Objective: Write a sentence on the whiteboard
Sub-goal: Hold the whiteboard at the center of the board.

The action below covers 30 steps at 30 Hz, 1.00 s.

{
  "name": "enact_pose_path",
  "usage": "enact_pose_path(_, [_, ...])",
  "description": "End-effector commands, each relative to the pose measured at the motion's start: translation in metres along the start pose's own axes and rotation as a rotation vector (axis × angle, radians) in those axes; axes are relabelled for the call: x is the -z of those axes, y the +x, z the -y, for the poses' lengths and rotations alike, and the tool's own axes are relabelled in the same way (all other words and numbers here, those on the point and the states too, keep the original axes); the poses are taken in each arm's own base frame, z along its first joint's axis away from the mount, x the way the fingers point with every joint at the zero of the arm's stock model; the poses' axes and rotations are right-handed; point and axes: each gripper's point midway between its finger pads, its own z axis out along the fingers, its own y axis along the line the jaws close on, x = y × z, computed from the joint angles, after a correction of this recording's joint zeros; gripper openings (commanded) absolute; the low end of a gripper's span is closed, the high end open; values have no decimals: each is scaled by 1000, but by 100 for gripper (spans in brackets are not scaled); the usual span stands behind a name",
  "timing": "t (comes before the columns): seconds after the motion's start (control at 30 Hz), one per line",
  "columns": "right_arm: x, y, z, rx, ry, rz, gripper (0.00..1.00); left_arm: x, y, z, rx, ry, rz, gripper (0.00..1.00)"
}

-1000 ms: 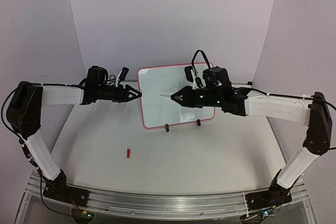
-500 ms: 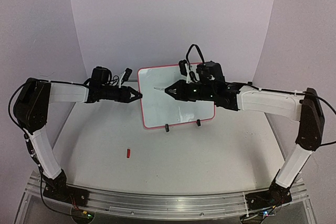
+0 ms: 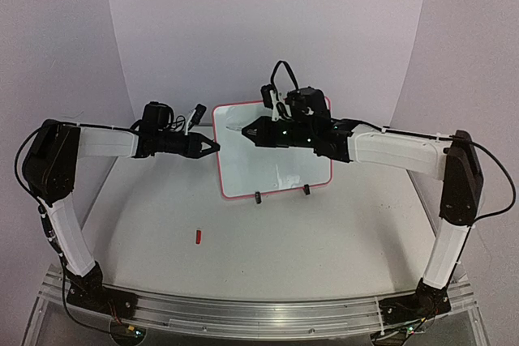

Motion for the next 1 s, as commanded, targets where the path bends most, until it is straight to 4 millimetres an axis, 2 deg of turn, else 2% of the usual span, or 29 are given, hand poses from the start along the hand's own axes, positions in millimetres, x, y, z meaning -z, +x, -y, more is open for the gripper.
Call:
enact_pose_path(0.0, [-10, -19, -5, 40, 7, 52, 0, -1, -14, 3, -67, 5, 18, 23])
enact_pose_path(0.43, [-33, -32, -6, 74, 8, 80, 0, -6, -8, 0, -121, -50, -27, 11])
enact_pose_path(0.97, [-41, -39, 0, 85, 47, 103, 0, -10, -4, 3, -169, -86, -44, 0])
